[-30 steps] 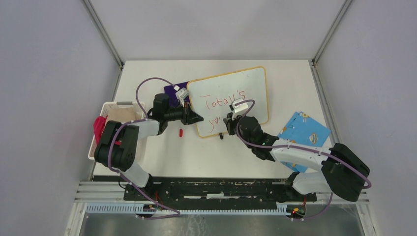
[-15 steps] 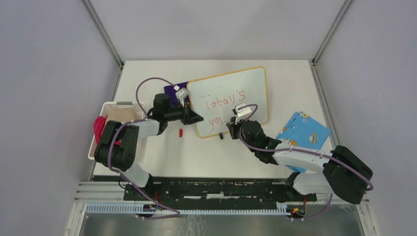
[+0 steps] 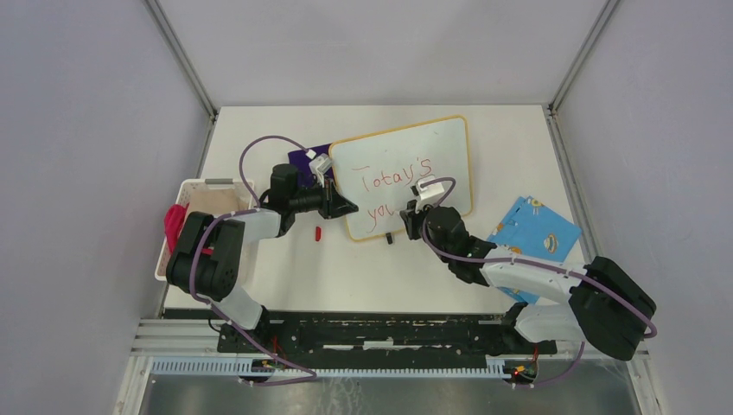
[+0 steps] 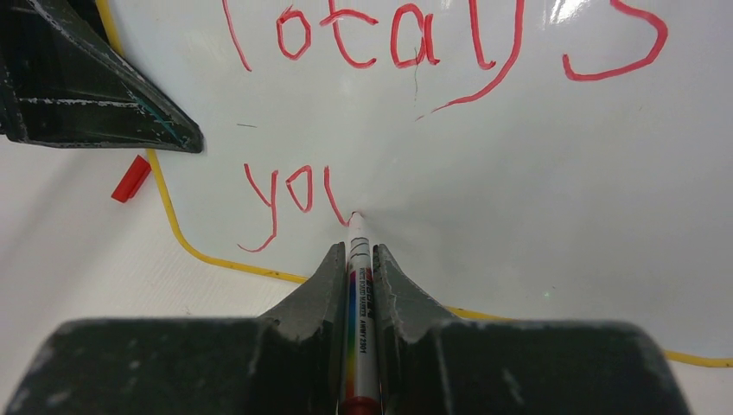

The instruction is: Write a sentence on the whiteboard

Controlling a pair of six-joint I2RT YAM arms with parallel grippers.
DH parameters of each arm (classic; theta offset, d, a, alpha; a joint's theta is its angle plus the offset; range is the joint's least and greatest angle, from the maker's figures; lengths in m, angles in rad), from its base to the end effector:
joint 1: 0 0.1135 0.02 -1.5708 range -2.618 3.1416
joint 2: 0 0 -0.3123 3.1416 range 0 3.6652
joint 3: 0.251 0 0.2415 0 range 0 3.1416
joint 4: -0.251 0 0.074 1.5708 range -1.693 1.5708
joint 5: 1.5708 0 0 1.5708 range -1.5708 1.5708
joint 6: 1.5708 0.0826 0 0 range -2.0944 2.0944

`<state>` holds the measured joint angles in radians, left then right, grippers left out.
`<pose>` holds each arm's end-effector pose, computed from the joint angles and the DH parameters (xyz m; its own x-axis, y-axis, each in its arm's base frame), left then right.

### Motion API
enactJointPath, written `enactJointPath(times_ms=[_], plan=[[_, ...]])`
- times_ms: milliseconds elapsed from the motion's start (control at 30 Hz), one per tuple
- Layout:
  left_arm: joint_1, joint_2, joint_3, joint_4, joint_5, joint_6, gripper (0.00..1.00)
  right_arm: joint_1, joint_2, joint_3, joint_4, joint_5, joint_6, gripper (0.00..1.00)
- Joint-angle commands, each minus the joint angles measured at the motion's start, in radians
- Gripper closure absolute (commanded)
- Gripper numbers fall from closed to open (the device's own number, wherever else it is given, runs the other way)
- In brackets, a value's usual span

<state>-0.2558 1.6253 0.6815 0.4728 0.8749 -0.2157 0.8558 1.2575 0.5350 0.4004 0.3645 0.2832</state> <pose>0.3090 -0.1463 0.2135 -0.6052 0.0164 -0.7959 0.7108 0.4614 -0.5309 0.2073 0.1939 0.2530 -0.3345 0.0130 -0.9423 -0.4065 0.9001 0.1567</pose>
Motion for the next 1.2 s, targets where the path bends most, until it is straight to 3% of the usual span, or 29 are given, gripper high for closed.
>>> enactJointPath(times_ms=[0,1167], plan=[[-0.013,0.050,-0.016,-0.123,-0.164,0.113,0.98,-0.027,-0.004,0.056,0.028,0.047,-0.027,1.00],[-0.014,0.047,-0.015,-0.126,-0.167,0.114,0.98,-0.032,-0.060,0.039,0.058,-0.020,-0.019,1.00]])
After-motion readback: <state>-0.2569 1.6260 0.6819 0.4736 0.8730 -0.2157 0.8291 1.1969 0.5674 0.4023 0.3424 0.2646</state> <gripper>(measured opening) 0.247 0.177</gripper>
